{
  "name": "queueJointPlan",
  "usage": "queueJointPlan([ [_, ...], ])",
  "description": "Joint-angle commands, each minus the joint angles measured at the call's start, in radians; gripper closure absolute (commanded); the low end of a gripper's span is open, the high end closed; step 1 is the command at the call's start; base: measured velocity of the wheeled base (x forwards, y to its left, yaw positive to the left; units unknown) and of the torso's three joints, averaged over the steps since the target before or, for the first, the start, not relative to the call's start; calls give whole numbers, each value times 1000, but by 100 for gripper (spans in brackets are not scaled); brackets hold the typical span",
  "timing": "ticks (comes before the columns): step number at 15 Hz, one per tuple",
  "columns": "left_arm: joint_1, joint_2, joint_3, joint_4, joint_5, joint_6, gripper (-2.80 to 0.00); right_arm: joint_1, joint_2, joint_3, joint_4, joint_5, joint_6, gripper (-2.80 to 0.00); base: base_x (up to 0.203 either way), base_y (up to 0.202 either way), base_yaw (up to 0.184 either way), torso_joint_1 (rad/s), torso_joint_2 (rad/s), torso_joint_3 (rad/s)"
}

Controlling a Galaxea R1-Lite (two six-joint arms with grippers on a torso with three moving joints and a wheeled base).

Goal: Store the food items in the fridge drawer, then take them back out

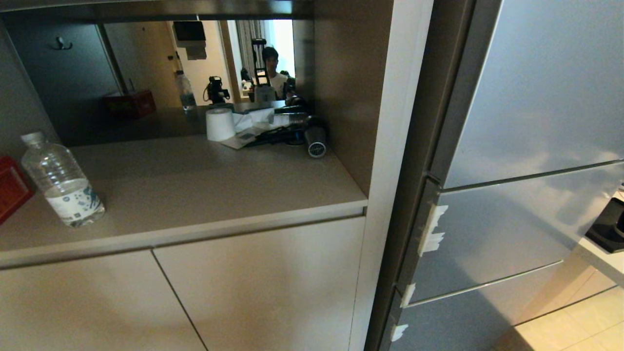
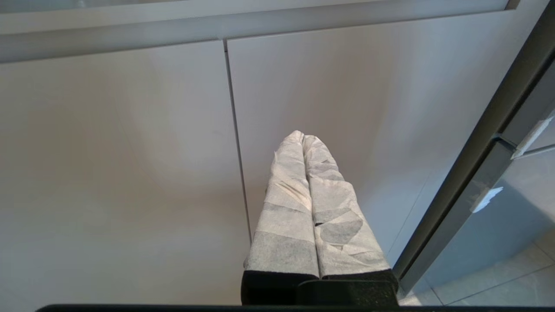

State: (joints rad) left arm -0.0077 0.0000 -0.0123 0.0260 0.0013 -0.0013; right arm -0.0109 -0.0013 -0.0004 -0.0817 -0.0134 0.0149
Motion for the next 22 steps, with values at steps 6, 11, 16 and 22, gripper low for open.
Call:
queueJointPlan([
  [6, 0, 2, 0, 0, 0, 0, 0, 0, 1, 31, 0, 0, 1, 0, 0, 0, 0, -82, 178, 93],
  [11, 0, 2, 0, 0, 0, 0, 0, 0, 1, 31, 0, 0, 2, 0, 0, 0, 0, -113, 233, 125],
  [16, 0, 2, 0, 0, 0, 0, 0, 0, 1, 31, 0, 0, 2, 0, 0, 0, 0, -137, 307, 163],
  [22, 0, 2, 0, 0, 0, 0, 0, 0, 1, 31, 0, 0, 2, 0, 0, 0, 0, -139, 317, 173],
])
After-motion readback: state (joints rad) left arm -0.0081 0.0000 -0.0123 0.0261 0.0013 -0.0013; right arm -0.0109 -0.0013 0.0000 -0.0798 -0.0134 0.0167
